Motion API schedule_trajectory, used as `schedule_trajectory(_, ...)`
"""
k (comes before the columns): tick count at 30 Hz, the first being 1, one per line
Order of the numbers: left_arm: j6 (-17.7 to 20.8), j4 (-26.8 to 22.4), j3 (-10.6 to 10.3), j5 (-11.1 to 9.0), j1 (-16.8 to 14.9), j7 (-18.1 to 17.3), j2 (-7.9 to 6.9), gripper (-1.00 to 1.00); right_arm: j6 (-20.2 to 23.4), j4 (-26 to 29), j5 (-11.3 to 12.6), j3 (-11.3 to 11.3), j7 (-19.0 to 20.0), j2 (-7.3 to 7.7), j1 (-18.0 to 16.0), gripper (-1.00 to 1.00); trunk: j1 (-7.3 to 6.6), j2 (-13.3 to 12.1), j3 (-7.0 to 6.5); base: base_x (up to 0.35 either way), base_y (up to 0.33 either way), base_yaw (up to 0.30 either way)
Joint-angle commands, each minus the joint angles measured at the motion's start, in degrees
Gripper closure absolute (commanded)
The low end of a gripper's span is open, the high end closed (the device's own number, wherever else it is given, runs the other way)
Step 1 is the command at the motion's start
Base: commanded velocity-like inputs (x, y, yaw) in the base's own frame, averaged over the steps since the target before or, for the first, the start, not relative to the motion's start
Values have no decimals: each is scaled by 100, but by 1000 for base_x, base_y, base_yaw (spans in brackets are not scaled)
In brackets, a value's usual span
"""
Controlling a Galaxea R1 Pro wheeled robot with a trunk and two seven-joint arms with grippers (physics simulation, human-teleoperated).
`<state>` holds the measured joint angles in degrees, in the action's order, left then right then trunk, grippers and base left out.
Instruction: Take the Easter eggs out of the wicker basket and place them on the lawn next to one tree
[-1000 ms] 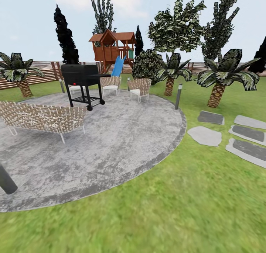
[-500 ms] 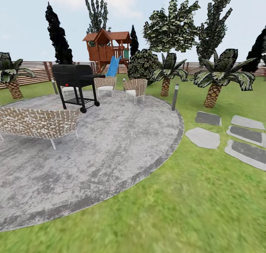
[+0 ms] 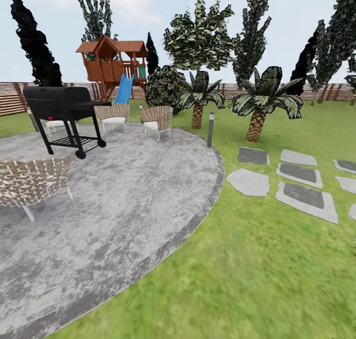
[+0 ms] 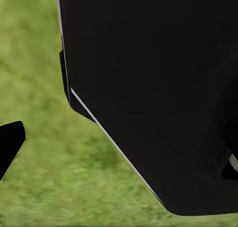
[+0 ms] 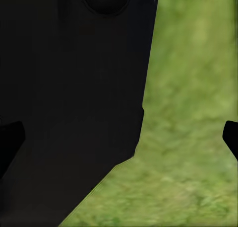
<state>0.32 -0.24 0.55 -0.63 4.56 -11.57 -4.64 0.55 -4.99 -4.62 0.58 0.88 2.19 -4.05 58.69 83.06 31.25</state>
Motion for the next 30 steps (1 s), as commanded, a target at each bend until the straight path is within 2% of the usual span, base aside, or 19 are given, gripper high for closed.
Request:
schedule_trajectory(1,3,-3,6,-7,1,-20,-2,-100,6,-11,-48,3,9,1,-8,-100,3,2,4,336,0,-300)
schedule_trajectory(30,12,-4,6,-7,1,-20,-2,-100,15,-11,-39,3,9,1,-5,-100,3,2,4,337,0,-300)
